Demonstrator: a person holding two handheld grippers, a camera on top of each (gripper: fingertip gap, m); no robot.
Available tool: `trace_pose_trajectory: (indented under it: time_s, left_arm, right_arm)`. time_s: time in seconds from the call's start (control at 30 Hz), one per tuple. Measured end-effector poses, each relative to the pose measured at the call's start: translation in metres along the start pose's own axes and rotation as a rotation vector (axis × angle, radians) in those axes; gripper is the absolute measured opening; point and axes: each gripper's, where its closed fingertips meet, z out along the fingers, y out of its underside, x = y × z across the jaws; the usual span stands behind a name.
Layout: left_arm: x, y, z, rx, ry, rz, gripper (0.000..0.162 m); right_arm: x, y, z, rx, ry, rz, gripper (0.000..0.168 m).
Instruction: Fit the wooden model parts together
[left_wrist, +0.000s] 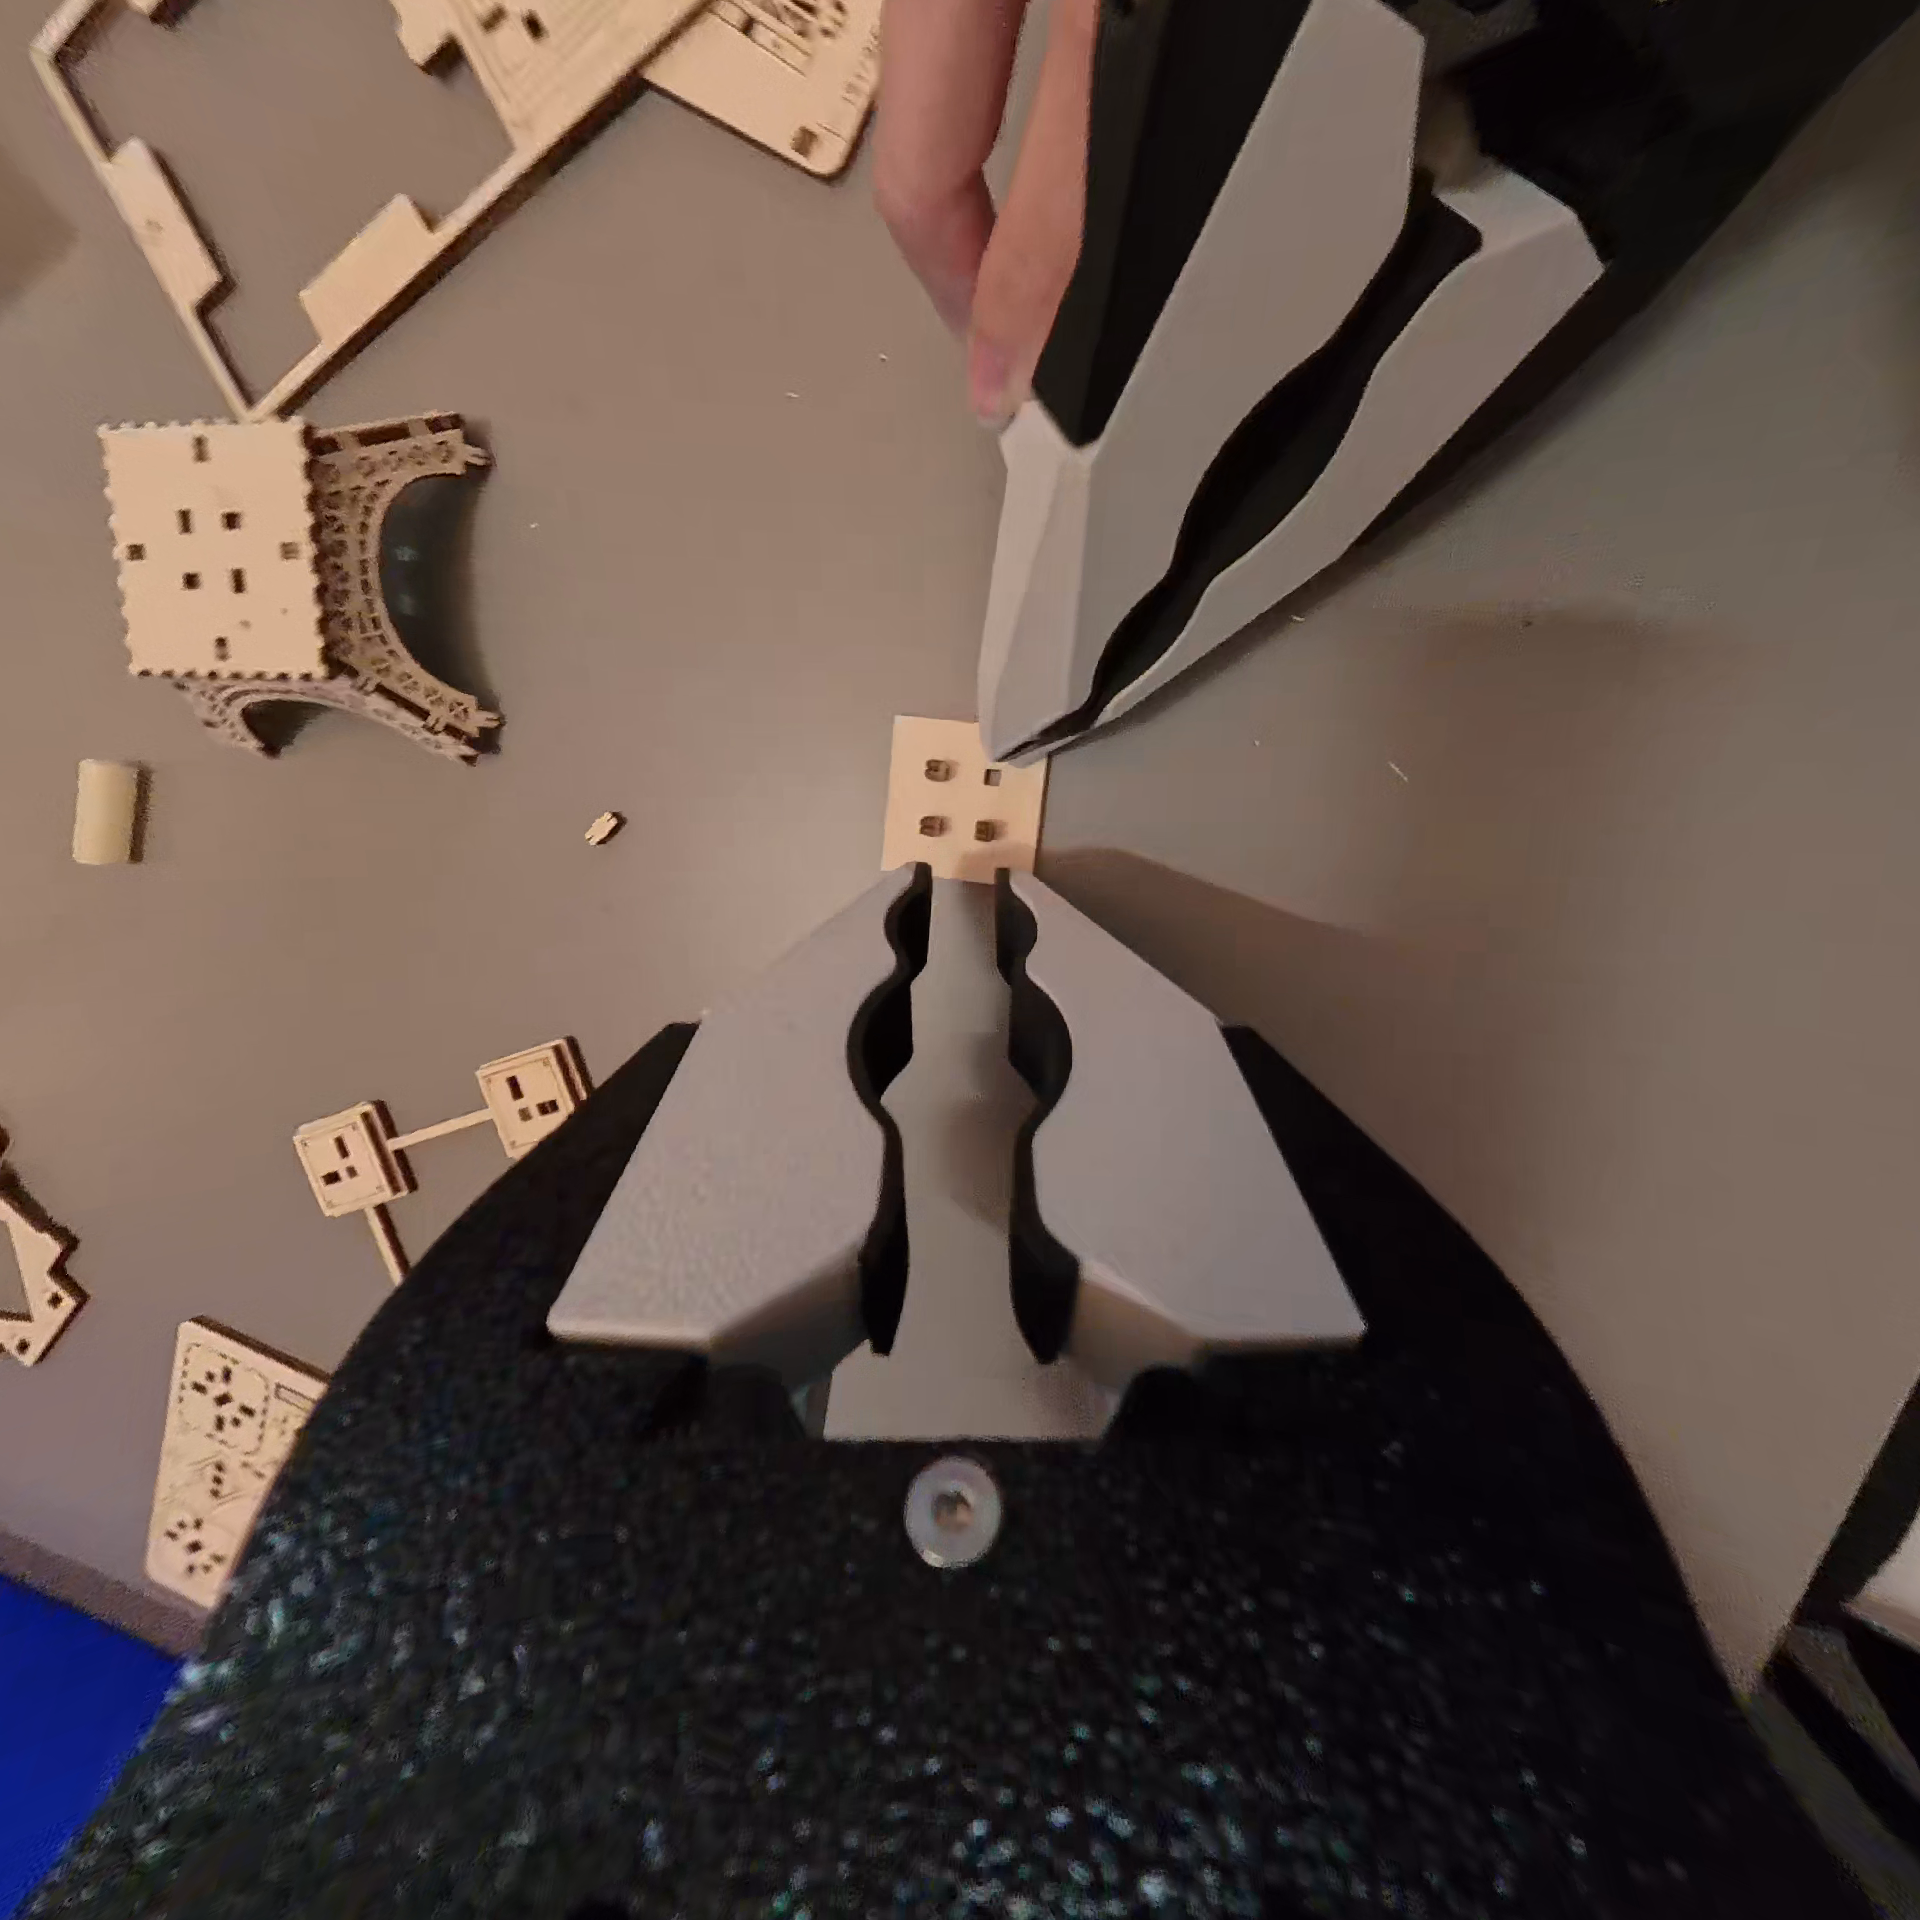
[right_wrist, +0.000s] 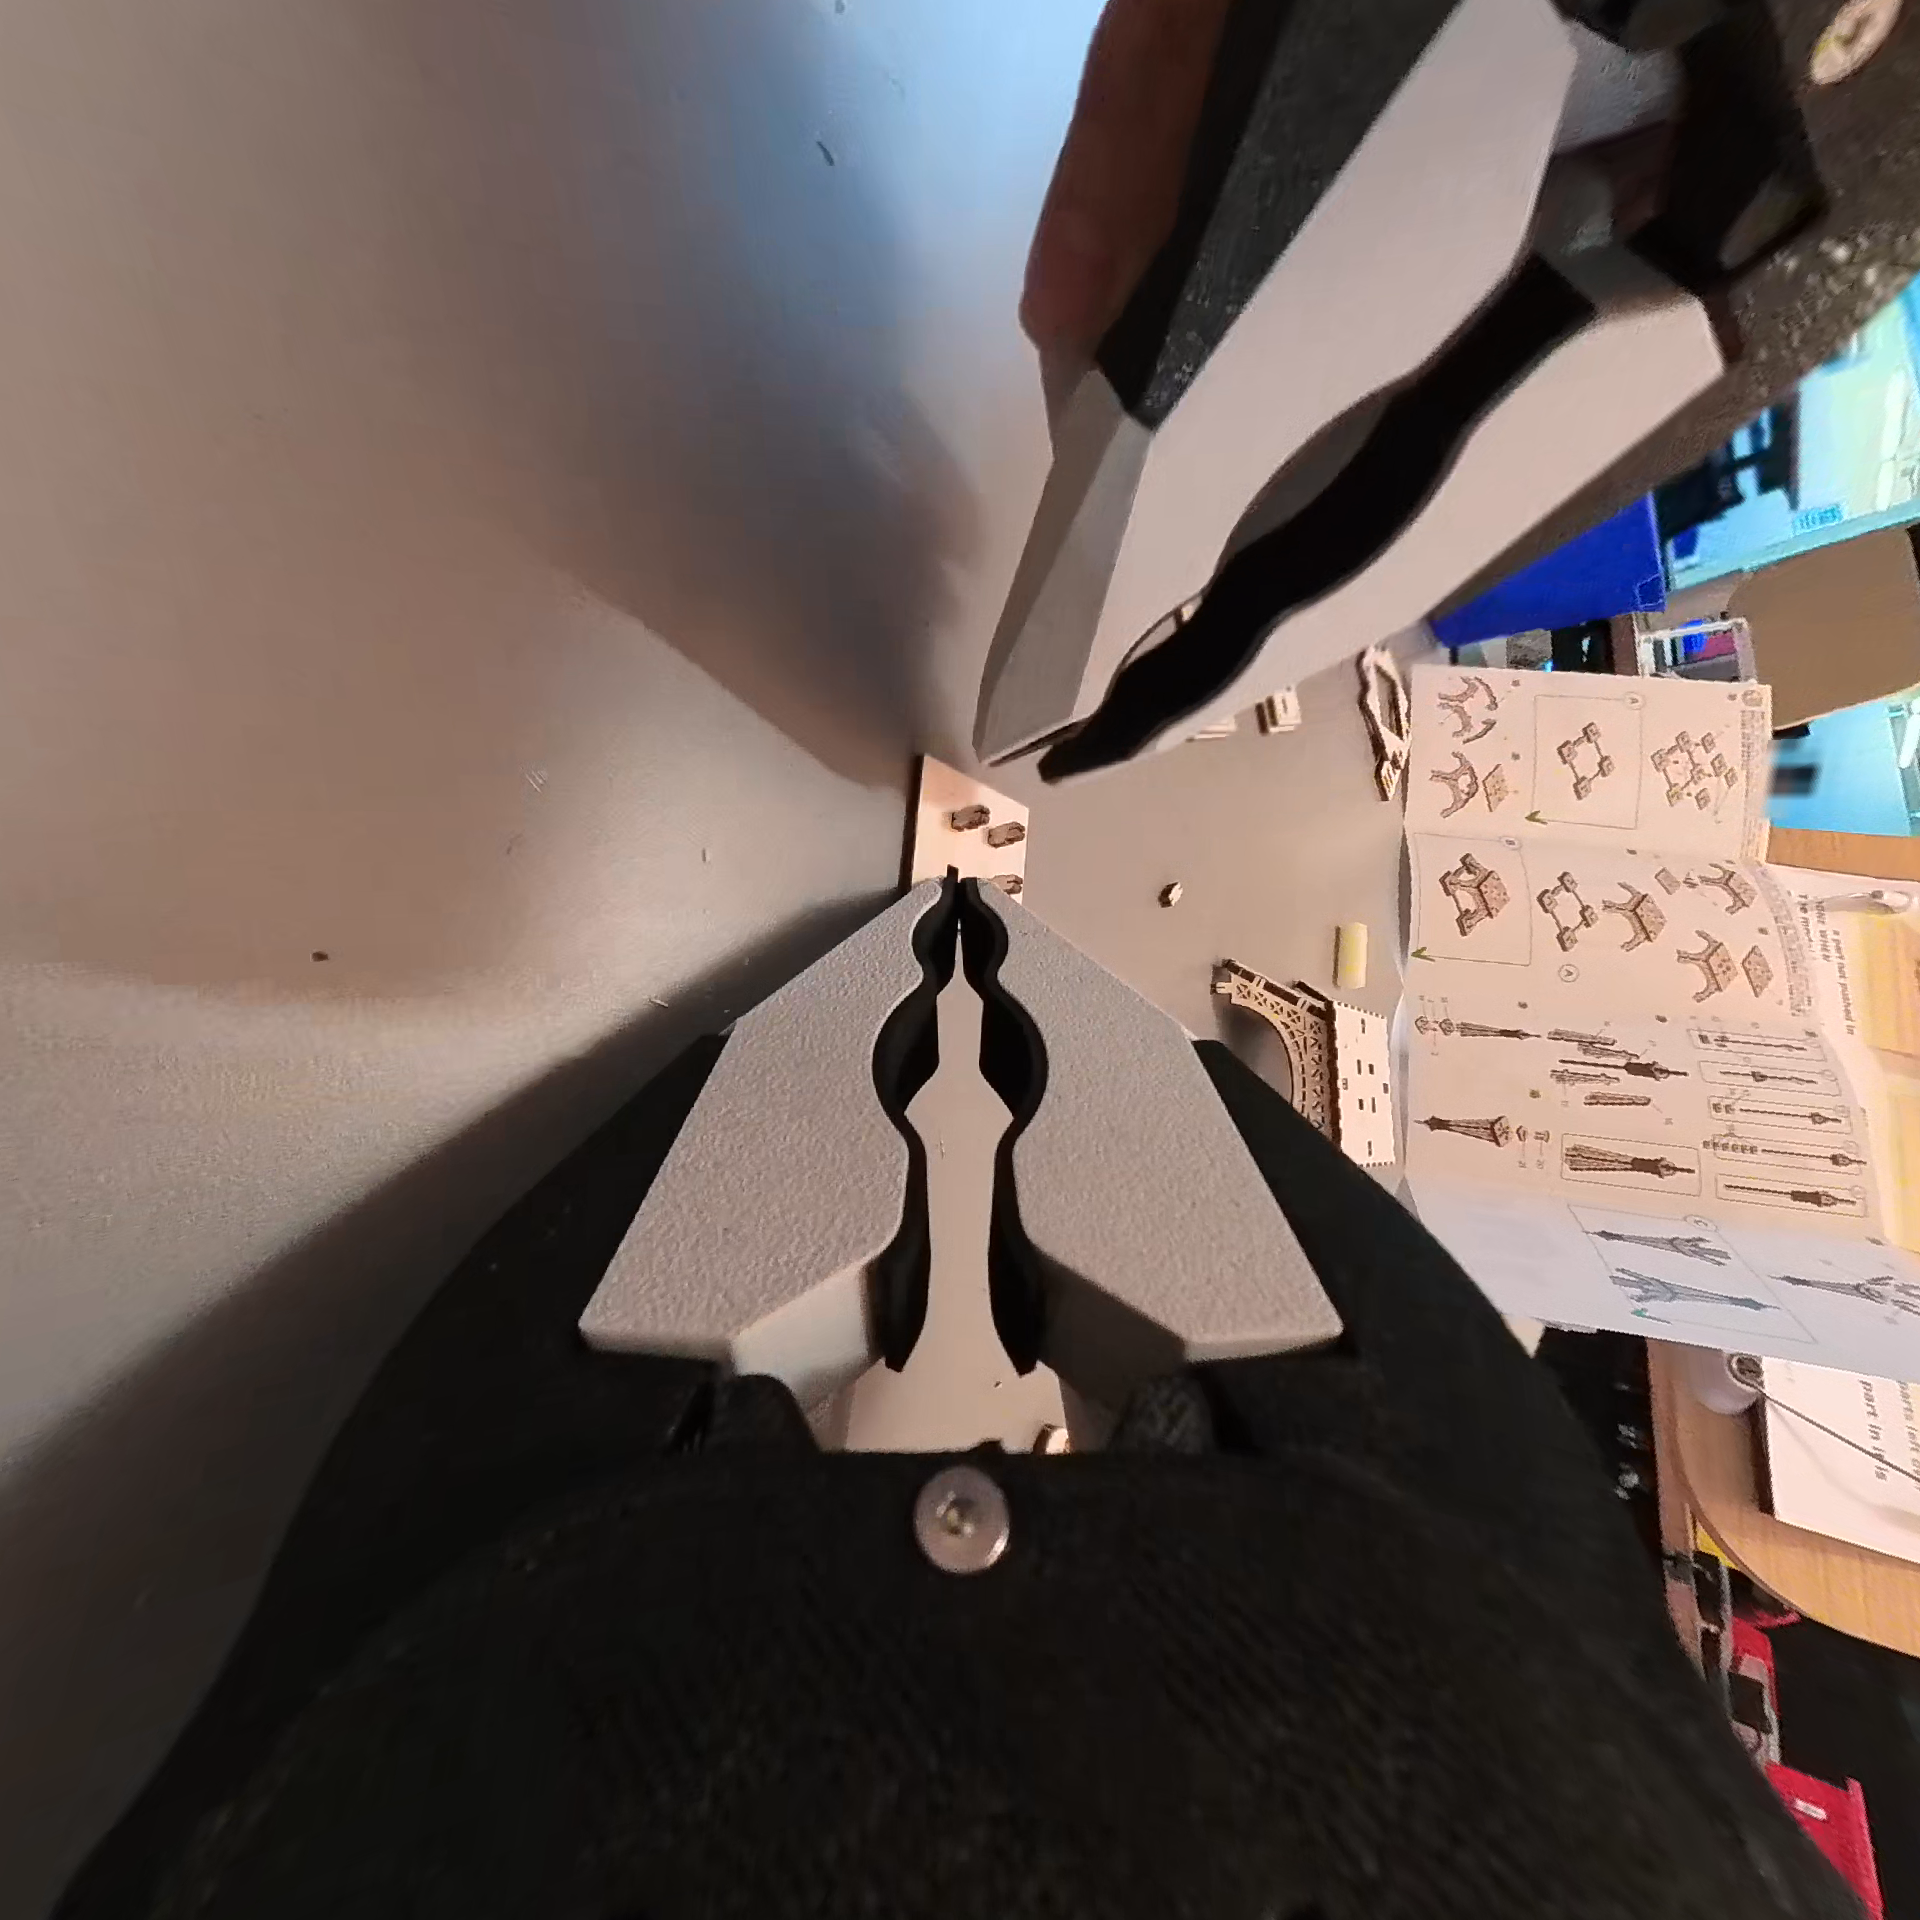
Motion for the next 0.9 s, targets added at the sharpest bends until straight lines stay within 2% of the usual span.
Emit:
trace_pose_trajectory:
  time_s: [0.03,0.17,0.47,0.67,0.77,0.9]
  left_arm:
    - [-0.002,0.0,-0.001,0.036,-0.011,-0.017,0.009]
    - [-0.001,-0.003,-0.004,0.175,-0.028,-0.061,0.009]
    - [0.006,0.019,-0.004,0.201,-0.072,-0.189,0.009]
    - [-0.034,0.021,-0.019,0.279,-0.175,-0.243,0.007]
    - [-0.055,0.008,-0.013,0.313,-0.113,-0.155,0.013]
    - [-0.069,0.004,0.004,0.274,-0.022,0.103,0.02]
  right_arm:
    - [0.0,0.0,0.0,0.001,0.0,0.001,0.0]
    - [0.0,0.0,0.0,0.013,-0.003,0.016,0.0]
    - [0.006,-0.003,-0.006,0.024,0.054,-0.027,0.0]
    - [0.023,0.019,-0.013,0.0,0.103,0.106,0.0]
    - [0.031,0.03,-0.017,-0.007,0.129,0.173,0.0]
    - [0.038,0.034,-0.022,0.016,0.14,0.263,0.0]
